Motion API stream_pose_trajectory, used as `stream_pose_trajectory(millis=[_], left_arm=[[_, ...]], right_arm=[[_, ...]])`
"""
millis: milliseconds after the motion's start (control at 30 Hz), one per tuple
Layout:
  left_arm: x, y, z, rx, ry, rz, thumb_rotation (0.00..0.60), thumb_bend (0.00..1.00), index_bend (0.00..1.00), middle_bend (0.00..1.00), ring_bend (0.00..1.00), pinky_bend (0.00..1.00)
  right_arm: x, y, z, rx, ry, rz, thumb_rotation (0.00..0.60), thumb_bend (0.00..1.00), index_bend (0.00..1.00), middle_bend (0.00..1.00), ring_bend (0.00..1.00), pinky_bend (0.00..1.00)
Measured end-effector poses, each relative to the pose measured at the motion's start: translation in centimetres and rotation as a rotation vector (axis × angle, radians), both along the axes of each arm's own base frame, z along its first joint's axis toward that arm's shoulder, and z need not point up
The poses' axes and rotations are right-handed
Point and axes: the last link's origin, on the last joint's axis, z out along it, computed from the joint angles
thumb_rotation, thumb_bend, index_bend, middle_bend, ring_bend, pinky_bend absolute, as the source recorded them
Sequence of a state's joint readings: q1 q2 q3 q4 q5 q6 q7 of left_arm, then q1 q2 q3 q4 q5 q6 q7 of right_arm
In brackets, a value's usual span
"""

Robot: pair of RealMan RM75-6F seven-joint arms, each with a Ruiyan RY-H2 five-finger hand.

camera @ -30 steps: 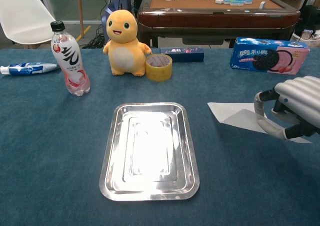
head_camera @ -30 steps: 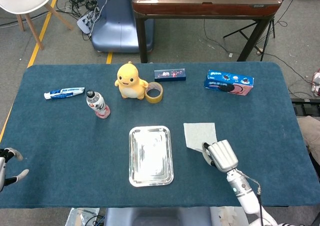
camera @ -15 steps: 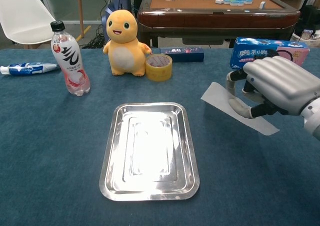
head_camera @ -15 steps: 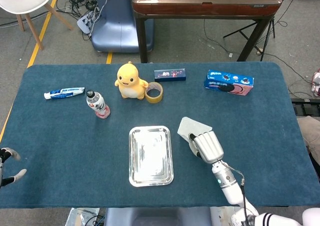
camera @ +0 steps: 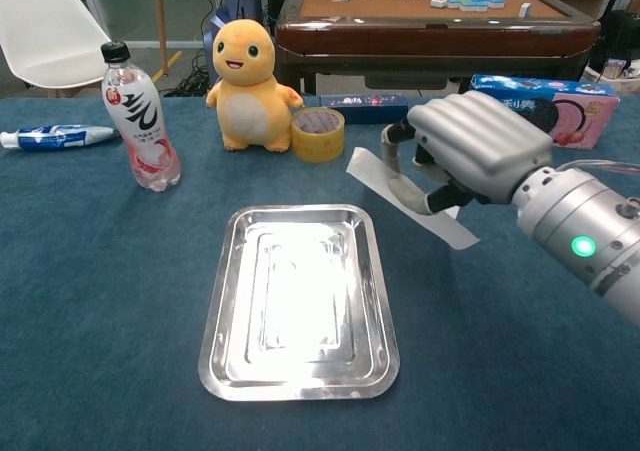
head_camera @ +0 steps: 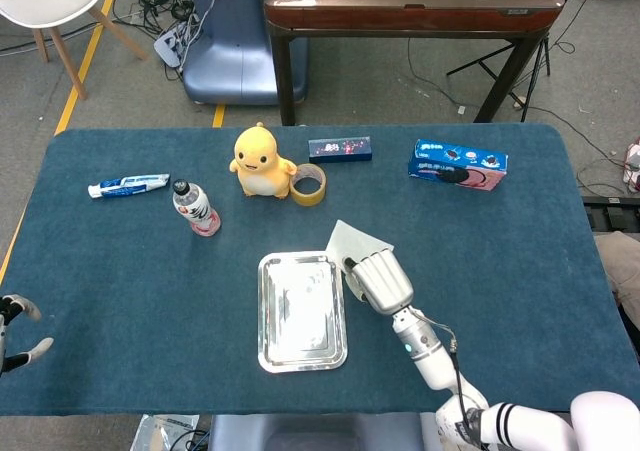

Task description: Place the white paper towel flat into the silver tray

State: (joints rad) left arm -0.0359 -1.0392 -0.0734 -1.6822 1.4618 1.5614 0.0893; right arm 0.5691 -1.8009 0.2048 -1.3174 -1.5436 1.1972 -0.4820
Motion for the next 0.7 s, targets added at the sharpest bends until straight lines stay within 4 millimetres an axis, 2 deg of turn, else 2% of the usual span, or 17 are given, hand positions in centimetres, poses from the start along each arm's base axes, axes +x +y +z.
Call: stream_pose_trajectory(millis=[400,700], left_arm=[[0.0,-0.1,0.6,0.019,0.001,-0.003,0.6,0.07,0.55,0.48,0.38,0.68],[0.0,0.0,0.4,0.007,0.003,-0.001,0.6,0.07,0.55,0.48,0.38,0.68]], right_arm=[[2.8,0.2,-1.6,0.081,0.007,0.132,0.6,0.47,0.62,1.0,1.0,1.0],[5.2,1.6,-2.0,0.15,-0.018,0.205,0.6,0.47,0.63,1.0,1.0,1.0]])
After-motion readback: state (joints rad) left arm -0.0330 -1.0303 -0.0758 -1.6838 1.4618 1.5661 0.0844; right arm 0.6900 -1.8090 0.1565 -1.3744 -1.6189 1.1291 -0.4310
